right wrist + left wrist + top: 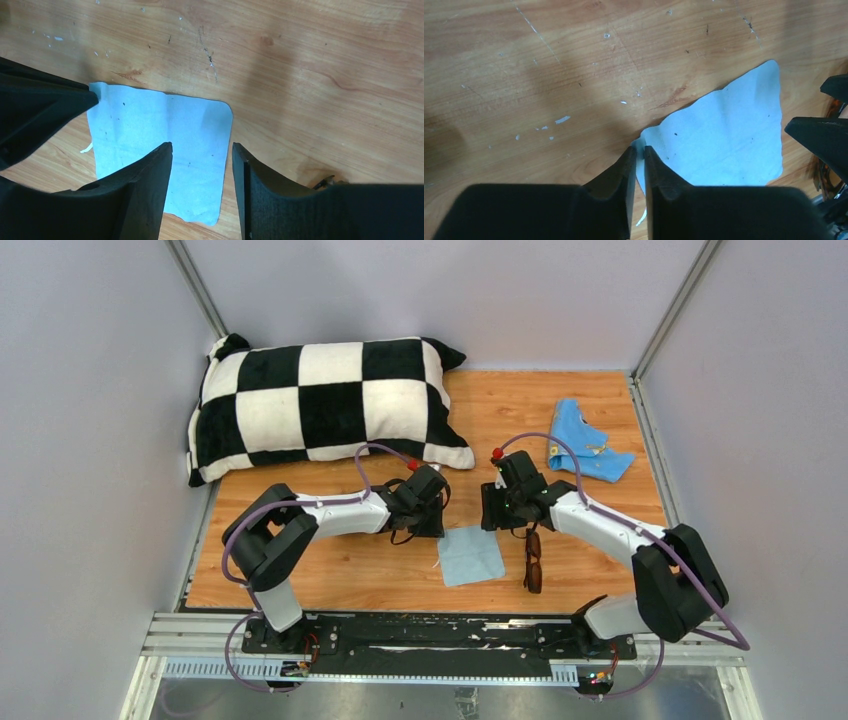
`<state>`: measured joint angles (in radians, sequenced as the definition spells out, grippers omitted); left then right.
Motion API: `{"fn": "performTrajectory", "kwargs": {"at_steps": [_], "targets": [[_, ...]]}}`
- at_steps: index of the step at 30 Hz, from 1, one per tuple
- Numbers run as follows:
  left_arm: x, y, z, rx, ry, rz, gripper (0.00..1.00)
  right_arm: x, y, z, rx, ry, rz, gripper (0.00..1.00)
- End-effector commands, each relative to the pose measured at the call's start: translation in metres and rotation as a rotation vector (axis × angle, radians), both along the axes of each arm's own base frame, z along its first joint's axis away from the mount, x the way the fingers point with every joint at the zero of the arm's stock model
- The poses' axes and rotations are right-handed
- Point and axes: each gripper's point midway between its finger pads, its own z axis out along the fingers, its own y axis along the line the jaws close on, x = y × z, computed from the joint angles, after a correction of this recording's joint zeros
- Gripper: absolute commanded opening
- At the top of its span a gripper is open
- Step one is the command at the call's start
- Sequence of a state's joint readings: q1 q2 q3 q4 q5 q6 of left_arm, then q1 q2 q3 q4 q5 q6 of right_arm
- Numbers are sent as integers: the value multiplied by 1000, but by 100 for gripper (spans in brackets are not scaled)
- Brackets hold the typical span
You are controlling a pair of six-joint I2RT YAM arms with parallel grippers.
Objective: Organize the sunglasses
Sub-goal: Fold the glasses cleaning cloth at the center of the board.
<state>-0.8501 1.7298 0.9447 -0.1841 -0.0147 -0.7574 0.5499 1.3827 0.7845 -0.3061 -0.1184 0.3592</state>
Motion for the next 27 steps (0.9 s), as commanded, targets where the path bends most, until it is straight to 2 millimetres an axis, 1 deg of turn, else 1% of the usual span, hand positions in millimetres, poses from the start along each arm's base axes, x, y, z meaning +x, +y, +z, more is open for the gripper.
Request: {"fn": "performTrajectory", "kwargs": {"at_steps": [1,2,3,4,6,8,12,16,20,23,27], "targets": [[-3,14,-14,74,5,-2,10,4,0,-4,-16,30,50,54],[-3,15,-14,77,0,-2,4,5,-1,-7,-23,35,52,53],[-2,15,-12,79,-8,-8,0,7,-2,-8,-30,37,53,52],[-1,16,-10,83,-14,-15,0,9,-2,-10,-35,39,56,49],[1,16,-6,91,-30,-30,0,11,-2,-13,-40,48,58,40],[3,17,-4,97,-42,-41,0,13,-1,-16,-46,58,62,36],[6,14,-1,87,-43,-76,0,15,5,-23,-39,81,81,33],[12,12,1,80,-37,-104,0,18,3,-29,-59,87,77,33],[17,8,5,51,-49,-143,0,20,-2,-33,-83,88,60,29],[20,2,7,34,-46,-189,0,22,1,-31,-75,80,64,28],[23,0,4,47,-35,-226,0,25,7,-29,-55,88,79,28]]}}
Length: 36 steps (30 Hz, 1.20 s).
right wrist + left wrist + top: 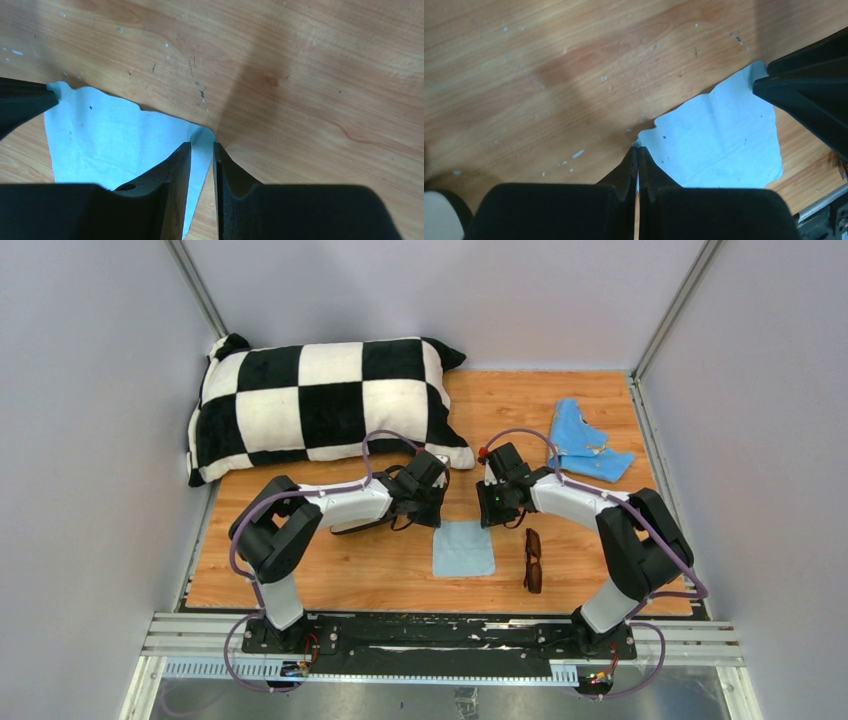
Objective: Organize the sunglasses
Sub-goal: Fold the glasses cleaning cloth at the center of the board.
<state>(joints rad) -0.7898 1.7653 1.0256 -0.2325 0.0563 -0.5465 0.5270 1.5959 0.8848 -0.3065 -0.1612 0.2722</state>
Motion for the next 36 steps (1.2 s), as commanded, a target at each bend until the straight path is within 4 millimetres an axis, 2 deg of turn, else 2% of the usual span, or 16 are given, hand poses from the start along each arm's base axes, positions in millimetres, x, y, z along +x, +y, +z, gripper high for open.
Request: {"fn": "performTrajectory", "kwargs": {"at_steps": [1,4,11,15,22,26,30,36], "targets": [[4,-6,-3,15,14,-74,0,9,2,2,4,2,4,27],[6,-2,-6,33,27,-76,0,8,4,2,14,7,-6,20],[6,-5,-5,4,36,-86,0,9,-2,-2,-15,7,-23,17],[7,-2,-1,13,25,-73,0,12,-5,0,-33,-9,-43,0],[6,-2,8,-12,15,-68,0,12,-5,12,-1,-38,-81,0],[2,-1,12,-17,13,-84,0,7,2,19,60,-39,-79,0],[-1,2,17,-21,9,-89,0,2,0,24,74,-52,-92,0],[-6,3,21,-39,10,-95,0,-1,-3,24,67,-59,-87,0]]}}
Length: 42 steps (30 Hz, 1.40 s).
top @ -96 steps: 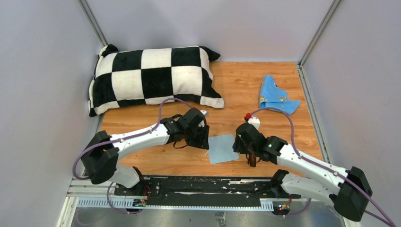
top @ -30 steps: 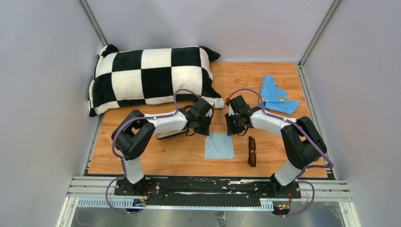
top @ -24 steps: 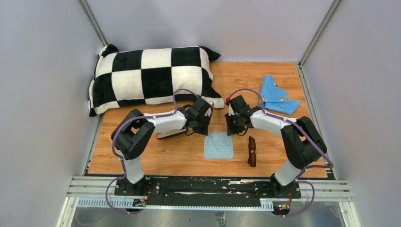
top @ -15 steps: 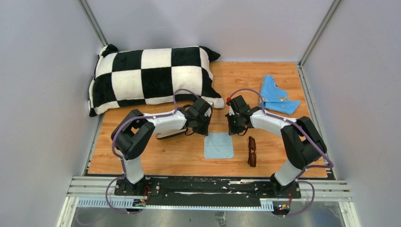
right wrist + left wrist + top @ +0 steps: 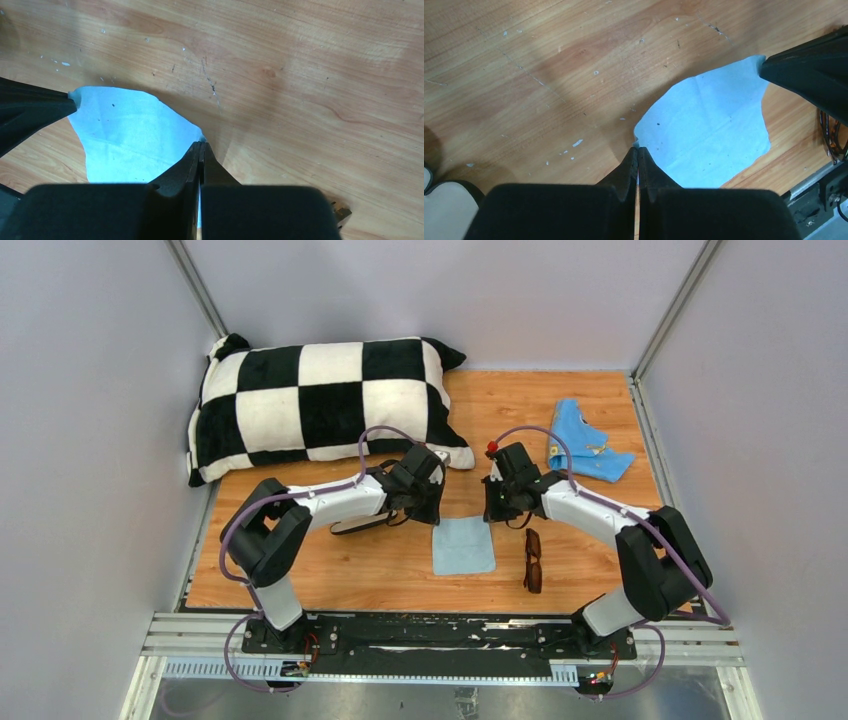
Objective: Organize the sunglasses
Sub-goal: Fold the glasses cleaning cloth at the center of the board.
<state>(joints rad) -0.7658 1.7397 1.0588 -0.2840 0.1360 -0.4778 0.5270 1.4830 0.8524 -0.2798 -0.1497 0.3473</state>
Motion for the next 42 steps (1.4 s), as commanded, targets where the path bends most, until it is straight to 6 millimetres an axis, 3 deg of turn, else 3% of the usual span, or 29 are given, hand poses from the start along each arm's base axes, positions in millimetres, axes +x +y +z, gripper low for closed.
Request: {"fn": "performTrajectory", "kwargs": {"at_steps": [1,9,23,31,42], "targets": [[-5,4,5,-12,2,-18,0,-4,-6,-3,-2,9,-19,0],[-15,-2,10,-74,21,-48,0,-18,-9,2,29,9,-15,0],[-63,-2,4,-156,96,-88,0,-64,-12,-13,60,94,40,0],[-87,-2,-6,-140,127,-108,0,-78,-11,-19,80,131,36,0],[-94,-3,-14,-124,143,-109,0,-90,-11,-23,91,146,26,0]]}}
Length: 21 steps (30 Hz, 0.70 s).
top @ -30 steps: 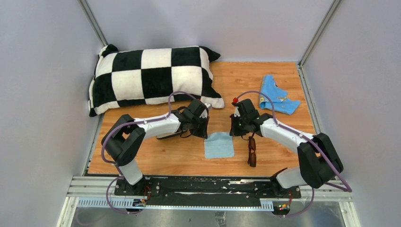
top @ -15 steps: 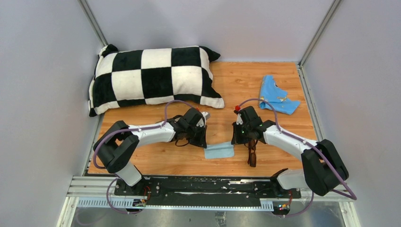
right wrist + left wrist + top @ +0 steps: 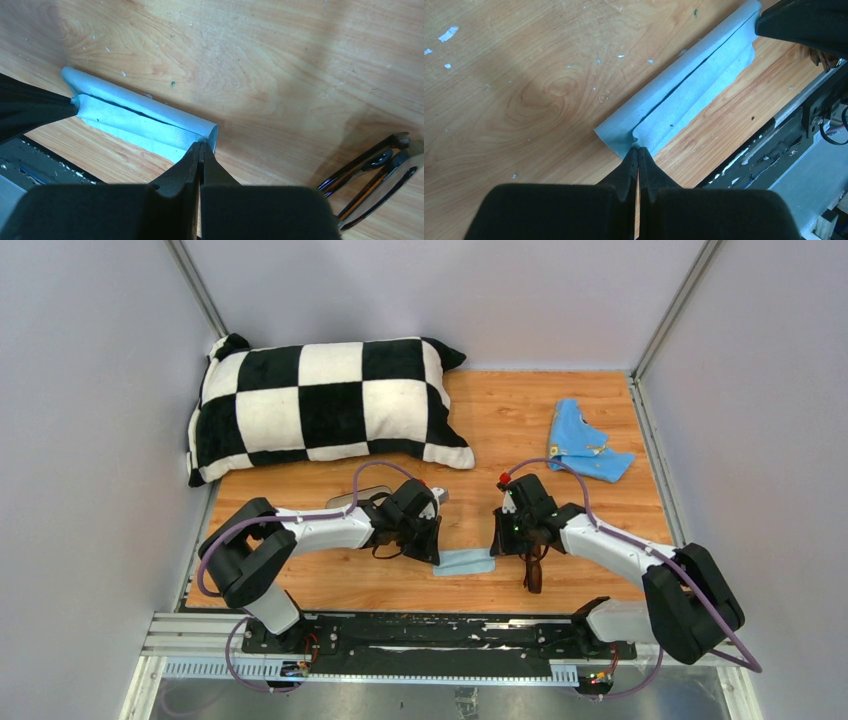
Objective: Organize the sunglasses
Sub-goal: Fold the glasses cleaning cloth at the center of the board.
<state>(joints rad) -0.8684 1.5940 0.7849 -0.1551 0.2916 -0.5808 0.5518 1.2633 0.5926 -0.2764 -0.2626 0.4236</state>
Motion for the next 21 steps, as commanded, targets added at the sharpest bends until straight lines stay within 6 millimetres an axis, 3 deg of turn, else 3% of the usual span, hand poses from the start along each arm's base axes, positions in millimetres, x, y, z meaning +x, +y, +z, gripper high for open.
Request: {"fn": "performTrajectory", "kwargs": {"at_steps": [1,21], "targets": [[-1,-3,1,-12,-6,2,0,-14,1,-5,1,34,11,0],[2,4,-1,13,-25,33,0,-28,-1,-10,-12,44,71,0]]}}
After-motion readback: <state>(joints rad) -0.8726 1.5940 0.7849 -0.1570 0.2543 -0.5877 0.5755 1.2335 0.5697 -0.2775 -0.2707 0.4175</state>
